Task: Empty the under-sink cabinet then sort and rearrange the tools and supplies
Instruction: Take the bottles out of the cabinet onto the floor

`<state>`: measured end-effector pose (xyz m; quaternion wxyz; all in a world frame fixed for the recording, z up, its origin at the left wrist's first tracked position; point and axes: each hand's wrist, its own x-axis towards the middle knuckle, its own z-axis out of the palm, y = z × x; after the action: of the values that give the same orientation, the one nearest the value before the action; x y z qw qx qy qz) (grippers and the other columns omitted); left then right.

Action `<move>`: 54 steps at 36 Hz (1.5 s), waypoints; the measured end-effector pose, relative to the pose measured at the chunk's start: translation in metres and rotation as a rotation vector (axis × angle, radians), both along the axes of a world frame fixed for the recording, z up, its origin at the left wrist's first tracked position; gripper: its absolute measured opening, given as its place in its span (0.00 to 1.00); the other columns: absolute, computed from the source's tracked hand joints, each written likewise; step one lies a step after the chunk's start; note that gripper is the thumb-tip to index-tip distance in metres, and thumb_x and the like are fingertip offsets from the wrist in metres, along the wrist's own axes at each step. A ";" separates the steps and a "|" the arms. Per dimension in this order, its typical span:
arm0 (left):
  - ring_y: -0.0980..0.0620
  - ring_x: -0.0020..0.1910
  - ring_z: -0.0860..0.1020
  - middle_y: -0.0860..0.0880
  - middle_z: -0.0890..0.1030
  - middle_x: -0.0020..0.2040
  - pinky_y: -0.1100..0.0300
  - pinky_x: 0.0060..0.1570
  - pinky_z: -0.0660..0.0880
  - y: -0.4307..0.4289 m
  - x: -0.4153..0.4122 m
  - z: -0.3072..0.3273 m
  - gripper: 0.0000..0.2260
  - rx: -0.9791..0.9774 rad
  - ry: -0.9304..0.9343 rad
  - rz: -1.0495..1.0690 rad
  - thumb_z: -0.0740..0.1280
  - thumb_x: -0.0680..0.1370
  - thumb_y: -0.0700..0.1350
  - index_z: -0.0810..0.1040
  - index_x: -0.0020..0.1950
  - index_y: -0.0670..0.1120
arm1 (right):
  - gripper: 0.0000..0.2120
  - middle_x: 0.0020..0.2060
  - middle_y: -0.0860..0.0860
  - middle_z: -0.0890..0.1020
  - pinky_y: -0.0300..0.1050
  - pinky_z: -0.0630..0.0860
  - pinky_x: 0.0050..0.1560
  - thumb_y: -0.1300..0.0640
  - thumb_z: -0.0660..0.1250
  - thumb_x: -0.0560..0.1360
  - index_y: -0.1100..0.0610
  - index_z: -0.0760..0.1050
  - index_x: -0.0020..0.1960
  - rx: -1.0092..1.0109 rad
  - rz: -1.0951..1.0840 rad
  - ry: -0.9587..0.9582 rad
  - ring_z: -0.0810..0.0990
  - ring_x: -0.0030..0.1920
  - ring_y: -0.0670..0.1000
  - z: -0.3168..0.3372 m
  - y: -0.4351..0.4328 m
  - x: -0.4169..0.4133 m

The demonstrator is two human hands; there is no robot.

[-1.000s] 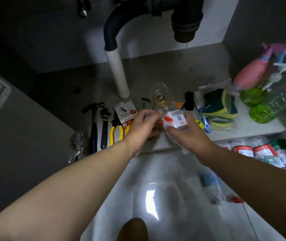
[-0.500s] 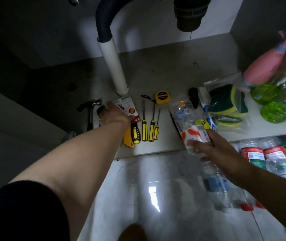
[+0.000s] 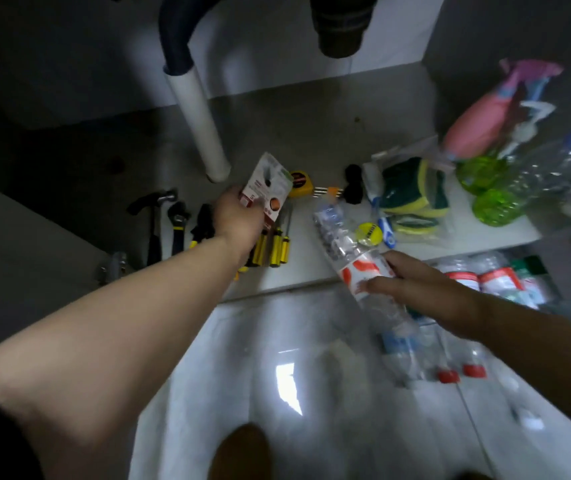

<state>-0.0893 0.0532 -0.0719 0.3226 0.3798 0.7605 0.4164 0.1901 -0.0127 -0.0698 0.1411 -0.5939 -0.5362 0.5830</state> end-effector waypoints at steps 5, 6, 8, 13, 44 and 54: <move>0.48 0.47 0.85 0.46 0.86 0.50 0.48 0.51 0.83 -0.027 0.054 0.018 0.07 -0.043 -0.276 -0.213 0.69 0.78 0.37 0.78 0.50 0.49 | 0.23 0.48 0.41 0.84 0.43 0.80 0.50 0.45 0.77 0.65 0.46 0.75 0.57 -0.087 0.081 -0.142 0.83 0.49 0.43 0.018 -0.019 0.054; 0.45 0.47 0.85 0.43 0.86 0.51 0.46 0.50 0.83 -0.034 0.066 0.020 0.07 -0.067 -0.317 -0.268 0.69 0.78 0.36 0.78 0.51 0.47 | 0.19 0.44 0.37 0.83 0.36 0.78 0.43 0.46 0.77 0.68 0.45 0.74 0.55 -0.101 0.096 -0.156 0.82 0.45 0.37 0.020 -0.027 0.067; 0.45 0.44 0.86 0.42 0.87 0.50 0.46 0.48 0.84 -0.048 0.087 0.024 0.09 -0.142 -0.402 -0.390 0.69 0.77 0.34 0.78 0.55 0.44 | 0.18 0.42 0.35 0.81 0.32 0.75 0.37 0.45 0.76 0.71 0.45 0.71 0.53 -0.132 0.090 -0.211 0.80 0.43 0.35 0.016 -0.046 0.092; 0.44 0.47 0.86 0.41 0.87 0.50 0.56 0.41 0.84 -0.078 0.122 0.021 0.11 -0.463 -0.470 -0.754 0.68 0.78 0.33 0.76 0.61 0.40 | 0.27 0.58 0.48 0.80 0.46 0.78 0.54 0.42 0.77 0.69 0.50 0.73 0.63 -0.134 -0.015 -0.444 0.79 0.55 0.48 -0.020 -0.084 0.145; 0.41 0.50 0.86 0.44 0.87 0.53 0.42 0.56 0.81 -0.110 0.214 -0.041 0.15 -0.552 -0.577 -0.761 0.74 0.76 0.35 0.77 0.62 0.42 | 0.07 0.44 0.40 0.85 0.30 0.76 0.32 0.57 0.65 0.81 0.45 0.75 0.53 -0.060 -0.437 0.140 0.84 0.42 0.38 -0.040 -0.089 0.117; 0.51 0.42 0.81 0.44 0.84 0.47 0.64 0.37 0.76 -0.109 0.199 -0.052 0.05 -0.502 -0.207 -0.659 0.70 0.79 0.43 0.80 0.54 0.44 | 0.06 0.50 0.54 0.85 0.37 0.78 0.32 0.56 0.67 0.81 0.58 0.74 0.55 0.001 -0.567 0.029 0.87 0.43 0.51 -0.030 -0.079 0.134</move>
<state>0.1100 -0.0554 -0.1237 0.5956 0.4685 0.6396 0.1291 0.3244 -0.0922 -0.0999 0.3065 -0.7118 -0.3468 0.5283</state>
